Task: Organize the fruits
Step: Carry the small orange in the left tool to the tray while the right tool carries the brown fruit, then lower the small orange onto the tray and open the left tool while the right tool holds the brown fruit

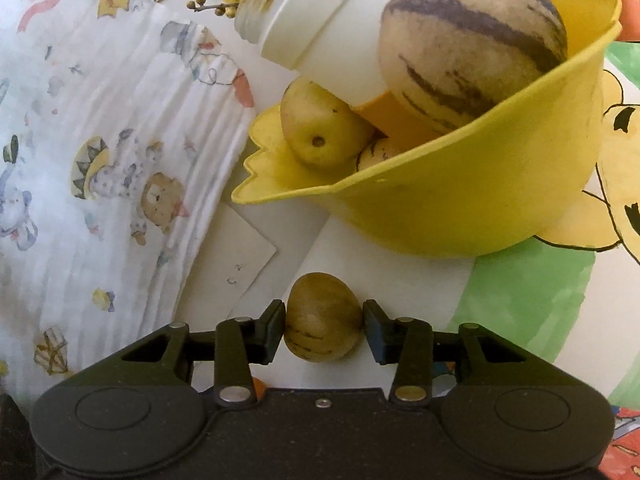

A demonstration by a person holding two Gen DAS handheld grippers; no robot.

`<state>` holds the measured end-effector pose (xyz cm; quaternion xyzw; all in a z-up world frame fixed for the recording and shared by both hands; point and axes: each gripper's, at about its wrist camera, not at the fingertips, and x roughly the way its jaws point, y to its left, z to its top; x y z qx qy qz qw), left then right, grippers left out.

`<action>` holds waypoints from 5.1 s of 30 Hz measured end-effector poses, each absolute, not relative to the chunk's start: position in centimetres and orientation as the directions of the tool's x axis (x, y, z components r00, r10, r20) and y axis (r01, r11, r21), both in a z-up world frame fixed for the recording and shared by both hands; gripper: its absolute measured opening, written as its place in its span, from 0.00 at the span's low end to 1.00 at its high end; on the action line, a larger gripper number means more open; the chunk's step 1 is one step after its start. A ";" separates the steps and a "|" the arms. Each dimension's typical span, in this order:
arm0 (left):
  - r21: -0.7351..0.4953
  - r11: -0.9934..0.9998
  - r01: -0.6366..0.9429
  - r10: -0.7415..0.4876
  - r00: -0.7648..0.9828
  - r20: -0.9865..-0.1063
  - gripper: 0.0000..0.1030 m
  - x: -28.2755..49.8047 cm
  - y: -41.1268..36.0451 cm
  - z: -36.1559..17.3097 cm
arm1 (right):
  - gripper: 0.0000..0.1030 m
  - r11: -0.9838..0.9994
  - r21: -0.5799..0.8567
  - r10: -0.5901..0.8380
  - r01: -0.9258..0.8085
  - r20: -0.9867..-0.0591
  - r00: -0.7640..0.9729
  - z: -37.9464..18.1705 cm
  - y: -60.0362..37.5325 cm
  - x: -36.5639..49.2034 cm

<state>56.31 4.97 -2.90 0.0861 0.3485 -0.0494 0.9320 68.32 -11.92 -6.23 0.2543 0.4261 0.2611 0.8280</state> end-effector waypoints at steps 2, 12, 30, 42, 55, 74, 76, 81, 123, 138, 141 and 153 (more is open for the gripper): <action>0.124 0.981 0.150 -0.032 0.752 -0.658 0.34 56.2 5.1 -2.9 | 0.43 0.740 0.636 0.645 -0.221 -0.577 0.500 -6.2 -11.4 68.6; 0.086 0.992 0.094 -0.009 0.721 -0.693 0.33 55.1 5.8 -2.6 | 0.39 0.791 0.556 0.602 -0.255 -0.631 0.490 -5.2 -10.1 67.4; 0.010 0.999 0.035 -0.017 0.674 -0.738 0.33 49.0 4.5 2.9 | 0.39 0.758 0.628 0.614 -0.174 -0.598 0.515 3.2 -16.1 57.3; -0.001 0.998 0.061 -0.042 0.678 -0.734 0.33 42.3 -0.8 8.5 | 0.39 0.793 0.594 0.545 -0.138 -0.589 0.596 9.9 -25.3 46.3; -0.073 0.985 0.155 -0.155 0.628 -0.762 0.33 36.1 -6.6 10.6 | 0.39 0.896 0.435 0.392 -0.087 -0.683 0.617 11.6 -34.5 35.8; -0.098 0.907 0.410 -0.283 0.418 -0.863 0.33 31.5 -14.5 6.8 | 0.39 0.944 0.329 0.258 0.031 -0.793 0.552 6.0 -37.1 25.3; -0.115 0.897 0.426 -0.294 0.382 -0.876 0.33 30.8 -14.8 6.1 | 0.39 0.946 0.322 0.252 0.035 -0.799 0.545 5.8 -37.2 24.8; -0.156 0.881 0.446 -0.320 0.322 -0.891 0.33 29.9 -15.4 4.7 | 0.39 0.948 0.316 0.249 0.038 -0.811 0.529 5.1 -37.1 24.5; -0.172 0.860 0.481 -0.320 0.246 -0.915 0.36 31.8 -19.1 2.6 | 0.41 0.980 0.180 0.198 -0.086 -0.841 0.503 3.8 -35.2 24.4; -0.162 0.874 0.458 -0.309 0.266 -0.913 0.50 31.8 -18.9 3.1 | 0.42 0.980 0.179 0.198 -0.087 -0.844 0.499 3.8 -35.5 24.4; -0.162 0.878 0.451 -0.306 0.269 -0.913 0.53 31.8 -18.7 3.3 | 0.42 0.980 0.183 0.200 -0.083 -0.844 0.498 3.7 -35.8 24.3; -0.166 0.897 0.410 -0.296 0.278 -0.914 0.67 31.0 -17.3 4.4 | 0.48 0.978 0.193 0.204 -0.076 -0.834 0.513 4.4 -35.8 24.0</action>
